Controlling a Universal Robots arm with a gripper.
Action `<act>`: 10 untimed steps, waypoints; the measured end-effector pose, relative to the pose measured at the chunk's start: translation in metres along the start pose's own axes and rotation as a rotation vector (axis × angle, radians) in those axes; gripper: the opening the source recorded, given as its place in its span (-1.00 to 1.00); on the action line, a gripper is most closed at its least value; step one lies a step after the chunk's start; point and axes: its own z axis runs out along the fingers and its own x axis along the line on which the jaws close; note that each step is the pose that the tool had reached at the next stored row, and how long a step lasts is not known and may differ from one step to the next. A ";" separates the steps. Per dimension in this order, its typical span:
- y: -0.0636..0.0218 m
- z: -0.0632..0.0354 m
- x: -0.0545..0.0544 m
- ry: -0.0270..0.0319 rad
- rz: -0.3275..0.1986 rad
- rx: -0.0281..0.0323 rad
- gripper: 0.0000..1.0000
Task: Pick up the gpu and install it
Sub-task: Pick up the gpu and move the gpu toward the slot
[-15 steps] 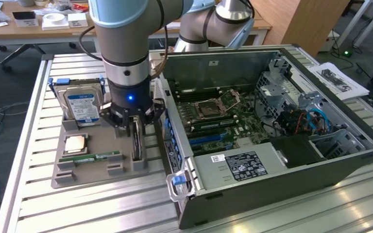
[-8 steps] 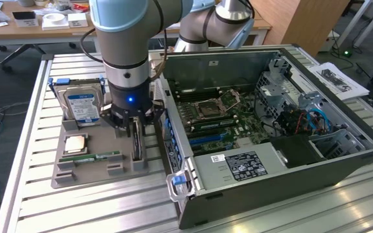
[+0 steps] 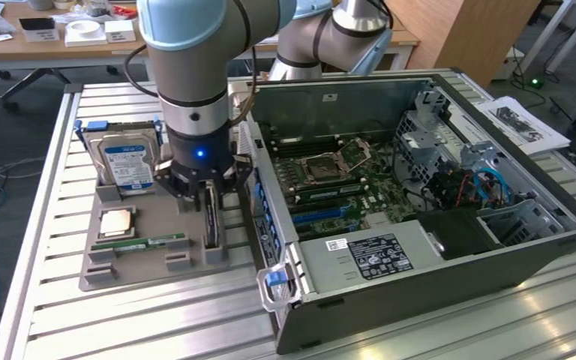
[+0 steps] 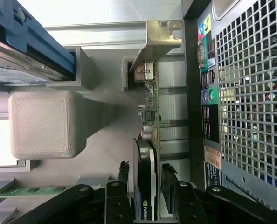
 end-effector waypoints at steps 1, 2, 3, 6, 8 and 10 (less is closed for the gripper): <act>-0.0001 0.0006 0.001 0.0000 0.001 0.0001 -0.17; -0.0002 0.0012 0.001 -0.0001 0.002 0.0000 -0.17; -0.0003 0.0018 0.001 -0.0001 0.002 0.0001 -0.17; -0.0004 0.0042 0.002 -0.0001 0.003 0.0001 -0.17; -0.0005 0.0058 0.002 -0.0002 0.003 0.0001 -0.17; -0.0005 0.0058 0.002 0.0001 0.003 0.0003 -0.17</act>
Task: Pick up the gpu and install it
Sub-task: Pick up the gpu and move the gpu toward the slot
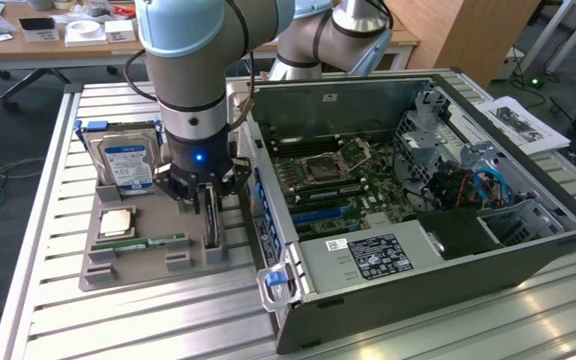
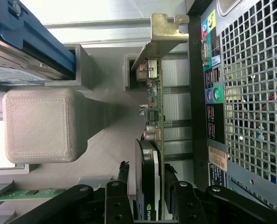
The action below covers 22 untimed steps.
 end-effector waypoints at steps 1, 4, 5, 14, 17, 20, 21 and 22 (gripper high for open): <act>0.0001 0.0001 0.000 -0.0001 0.000 -0.0001 -0.17; 0.0002 0.0002 -0.002 -0.0003 0.000 -0.0002 -0.17; 0.0003 0.0002 -0.002 -0.0002 0.000 -0.0003 -0.17; 0.0001 0.0002 -0.001 -0.0005 0.000 -0.0012 -0.17; 0.0001 0.0002 -0.001 -0.0005 0.000 -0.0012 -0.17; 0.0002 0.0002 -0.002 -0.0005 0.000 -0.0012 -0.17; 0.0001 0.0002 -0.002 -0.0005 0.000 -0.0012 -0.17; 0.0001 0.0002 -0.002 -0.0005 0.000 -0.0012 -0.17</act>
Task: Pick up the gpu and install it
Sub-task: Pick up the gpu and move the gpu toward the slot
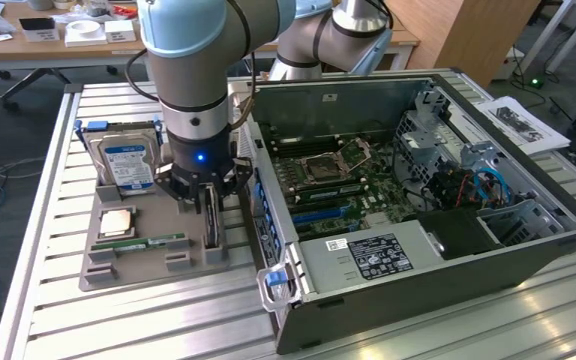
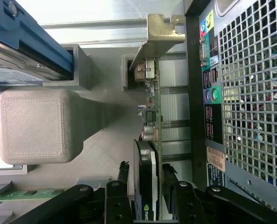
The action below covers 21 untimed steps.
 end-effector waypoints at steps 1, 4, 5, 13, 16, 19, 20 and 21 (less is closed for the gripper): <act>-0.0003 0.0000 0.000 0.0000 0.000 -0.0002 -0.17; -0.0013 -0.0001 0.000 0.0001 0.000 -0.0008 -0.17; -0.0013 -0.0001 0.000 0.0001 0.000 -0.0008 -0.17; -0.0013 -0.0001 0.000 0.0001 0.000 -0.0007 -0.17; -0.0013 -0.0001 0.000 0.0001 0.000 -0.0008 -0.20; -0.0013 -0.0001 0.000 0.0001 0.000 -0.0008 -0.33; -0.0013 -0.0001 0.000 0.0001 0.000 -0.0008 -0.33; -0.0013 -0.0001 0.000 0.0001 0.000 -0.0008 -0.33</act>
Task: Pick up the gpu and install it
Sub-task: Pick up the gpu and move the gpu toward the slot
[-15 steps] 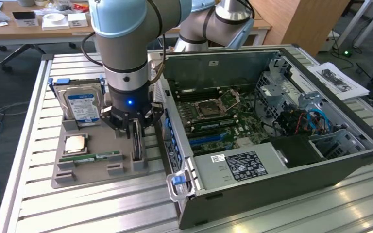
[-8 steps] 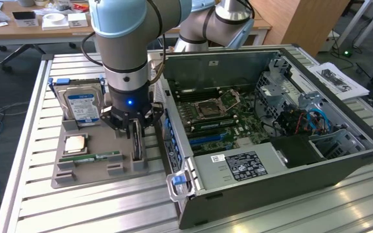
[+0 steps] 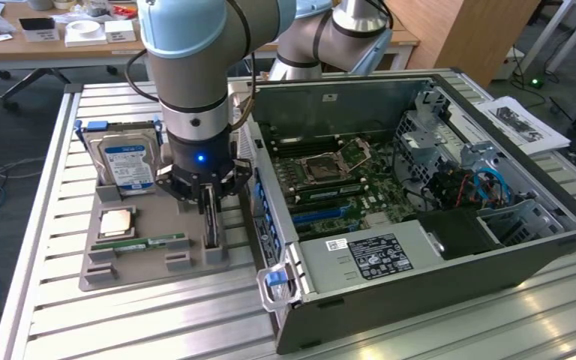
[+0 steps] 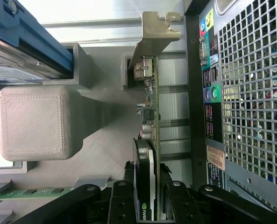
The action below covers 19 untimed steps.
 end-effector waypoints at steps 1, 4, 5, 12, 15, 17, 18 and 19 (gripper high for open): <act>0.0000 0.0000 0.000 0.0000 0.000 0.0000 -0.33; 0.0000 0.0000 0.000 0.0001 0.000 0.0000 -0.33; 0.0000 0.0000 0.000 0.0002 0.000 0.0000 -0.37; 0.0000 0.0000 0.000 0.0000 0.000 0.0000 -0.47; 0.0000 0.0000 0.000 0.0000 0.000 0.0000 -0.47; 0.0000 0.0000 0.000 0.0001 -0.002 0.0000 -0.47; 0.0000 0.0000 0.000 0.0004 -0.008 -0.0002 -0.47; 0.0000 0.0000 0.000 0.0008 -0.016 -0.0004 -0.47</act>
